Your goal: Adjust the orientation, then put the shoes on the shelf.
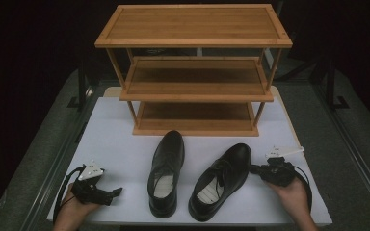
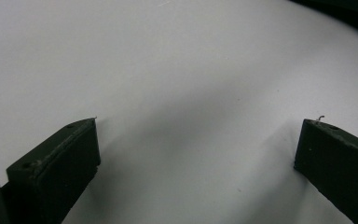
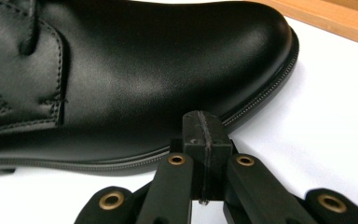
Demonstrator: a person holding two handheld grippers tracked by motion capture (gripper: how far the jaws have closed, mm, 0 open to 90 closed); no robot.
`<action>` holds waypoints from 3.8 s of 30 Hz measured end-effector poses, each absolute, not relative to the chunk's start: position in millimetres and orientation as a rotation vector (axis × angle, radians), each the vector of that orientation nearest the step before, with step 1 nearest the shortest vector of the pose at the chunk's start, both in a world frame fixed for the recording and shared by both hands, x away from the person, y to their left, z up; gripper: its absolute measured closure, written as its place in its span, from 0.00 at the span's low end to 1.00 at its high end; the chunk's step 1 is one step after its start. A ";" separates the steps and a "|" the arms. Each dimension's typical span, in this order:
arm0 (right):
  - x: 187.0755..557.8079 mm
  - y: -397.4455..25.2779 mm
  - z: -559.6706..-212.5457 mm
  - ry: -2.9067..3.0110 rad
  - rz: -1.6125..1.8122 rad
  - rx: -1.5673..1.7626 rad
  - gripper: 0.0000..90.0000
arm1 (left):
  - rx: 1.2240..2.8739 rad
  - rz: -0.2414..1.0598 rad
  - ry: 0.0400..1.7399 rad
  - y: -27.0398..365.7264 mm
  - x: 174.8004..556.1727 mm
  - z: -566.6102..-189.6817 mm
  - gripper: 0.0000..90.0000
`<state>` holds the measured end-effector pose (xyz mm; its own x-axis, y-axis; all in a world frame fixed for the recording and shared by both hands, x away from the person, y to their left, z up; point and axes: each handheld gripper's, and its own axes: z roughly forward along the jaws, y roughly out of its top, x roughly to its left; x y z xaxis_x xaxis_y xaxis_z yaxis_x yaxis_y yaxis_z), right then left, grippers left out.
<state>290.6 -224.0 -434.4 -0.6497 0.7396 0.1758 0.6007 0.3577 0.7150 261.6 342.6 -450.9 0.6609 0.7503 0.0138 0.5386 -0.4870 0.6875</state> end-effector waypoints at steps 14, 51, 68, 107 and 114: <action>319.0 -201.3 -432.2 2.470 1.157 1.178 1.00 | 2.211 0.413 0.993 342.6 261.5 -450.9 0.00; 374.6 -128.1 -432.4 2.528 1.201 1.055 1.00 | 2.209 0.415 0.993 342.5 261.6 -451.1 0.00; 357.3 -154.9 -410.2 2.452 1.259 1.135 0.59 | 2.212 0.417 0.993 342.5 261.5 -450.7 0.00; 289.4 -127.2 -379.3 2.480 1.364 0.976 0.52 | 2.213 0.417 0.993 342.1 261.7 -450.3 0.00; 284.3 -124.8 -383.5 2.501 1.306 0.946 0.56 | 2.179 0.367 0.964 330.1 261.6 -436.8 0.04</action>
<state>284.3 -124.8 -383.5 -0.7856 0.6029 0.1391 0.4586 0.4165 0.7850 261.6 330.1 -436.8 0.6808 0.7320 -0.0263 0.5285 -0.4660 0.7096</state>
